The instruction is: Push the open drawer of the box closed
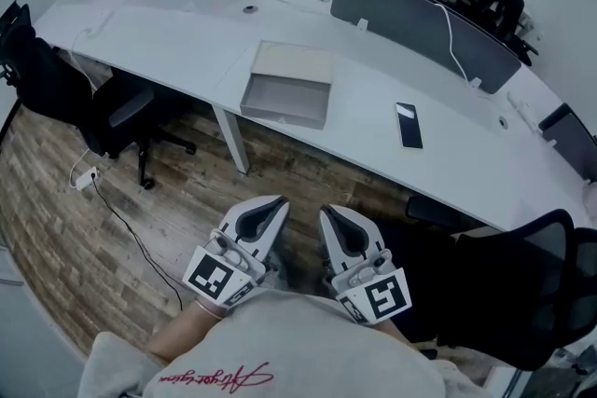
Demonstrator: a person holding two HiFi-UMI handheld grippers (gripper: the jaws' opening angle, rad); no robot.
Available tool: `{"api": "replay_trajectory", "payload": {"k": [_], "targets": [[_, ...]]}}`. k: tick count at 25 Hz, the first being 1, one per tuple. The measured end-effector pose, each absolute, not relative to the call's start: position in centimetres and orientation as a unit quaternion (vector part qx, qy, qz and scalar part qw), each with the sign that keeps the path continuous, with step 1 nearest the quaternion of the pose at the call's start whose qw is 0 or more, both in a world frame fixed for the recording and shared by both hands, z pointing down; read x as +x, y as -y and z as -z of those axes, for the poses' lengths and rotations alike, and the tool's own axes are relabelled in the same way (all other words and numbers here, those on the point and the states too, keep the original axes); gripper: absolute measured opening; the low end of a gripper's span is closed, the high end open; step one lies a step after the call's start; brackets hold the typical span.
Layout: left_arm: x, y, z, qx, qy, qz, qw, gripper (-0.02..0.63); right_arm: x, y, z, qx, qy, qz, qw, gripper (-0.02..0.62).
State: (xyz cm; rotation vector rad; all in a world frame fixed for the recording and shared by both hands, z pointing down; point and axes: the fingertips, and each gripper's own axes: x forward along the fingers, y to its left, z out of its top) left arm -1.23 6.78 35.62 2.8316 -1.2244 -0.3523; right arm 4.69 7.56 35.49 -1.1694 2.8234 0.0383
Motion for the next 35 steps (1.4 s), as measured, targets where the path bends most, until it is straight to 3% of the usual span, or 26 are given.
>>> {"api": "replay_trajectory", "payload": {"k": [18, 35], "targets": [[-5.8, 9.7, -35.7, 0.926, 0.365, 0.093, 0.011, 0.02, -1.1, 9.4, -34.9, -0.396, -0.917, -0.019, 0.047, 0.018], [-5.8, 14.3, -35.9, 0.911, 0.404, 0.078, 0.031, 0.02, -0.5, 13.4, -34.5, -0.393, -0.919, 0.004, 0.046, 0.018]]}}
